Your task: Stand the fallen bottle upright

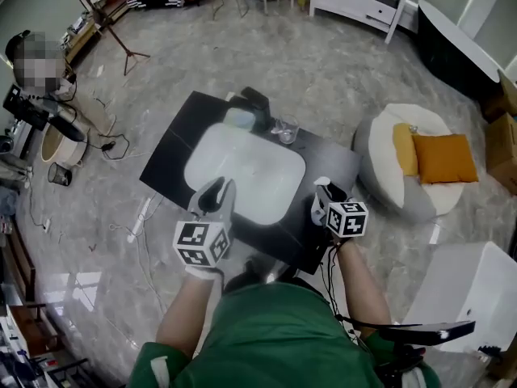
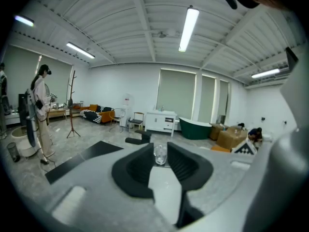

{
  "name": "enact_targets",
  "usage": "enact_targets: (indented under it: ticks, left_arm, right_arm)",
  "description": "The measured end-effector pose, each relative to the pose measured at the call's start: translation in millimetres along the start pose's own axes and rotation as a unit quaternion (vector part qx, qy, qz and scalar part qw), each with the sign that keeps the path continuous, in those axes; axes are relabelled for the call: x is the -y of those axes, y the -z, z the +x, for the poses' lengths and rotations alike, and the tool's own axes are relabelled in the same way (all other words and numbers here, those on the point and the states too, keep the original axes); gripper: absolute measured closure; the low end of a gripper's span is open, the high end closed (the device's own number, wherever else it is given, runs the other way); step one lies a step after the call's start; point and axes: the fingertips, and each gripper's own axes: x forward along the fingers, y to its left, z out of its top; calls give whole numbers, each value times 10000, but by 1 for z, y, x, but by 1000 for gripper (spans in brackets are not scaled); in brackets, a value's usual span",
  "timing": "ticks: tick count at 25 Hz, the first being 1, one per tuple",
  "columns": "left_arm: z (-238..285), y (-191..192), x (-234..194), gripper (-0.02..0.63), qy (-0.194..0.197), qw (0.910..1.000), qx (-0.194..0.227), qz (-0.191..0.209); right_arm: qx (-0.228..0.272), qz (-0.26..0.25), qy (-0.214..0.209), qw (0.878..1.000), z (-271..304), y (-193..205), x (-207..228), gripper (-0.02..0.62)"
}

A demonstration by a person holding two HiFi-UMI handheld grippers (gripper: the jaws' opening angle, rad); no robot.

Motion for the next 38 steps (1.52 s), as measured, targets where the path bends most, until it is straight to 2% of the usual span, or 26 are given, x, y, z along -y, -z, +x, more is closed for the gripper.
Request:
enact_targets:
  ticks: [11, 18, 27, 38]
  left_arm:
    - [17, -3, 7, 525, 762, 9970, -76, 149]
    - [32, 16, 11, 525, 1168, 9926, -304, 123]
    - [40, 30, 34, 525, 1697, 9843, -450, 198]
    - [36, 33, 48, 525, 1971, 9789, -498, 204]
  right_arm:
    - [789, -337, 582, 9946, -38, 1, -21, 491]
    - [1213, -595, 952, 9863, -57, 16, -39, 491]
    - [1105, -806, 1381, 9809, -77, 41, -53, 491]
    - [979, -703, 1644, 9790, -97, 52, -60, 489]
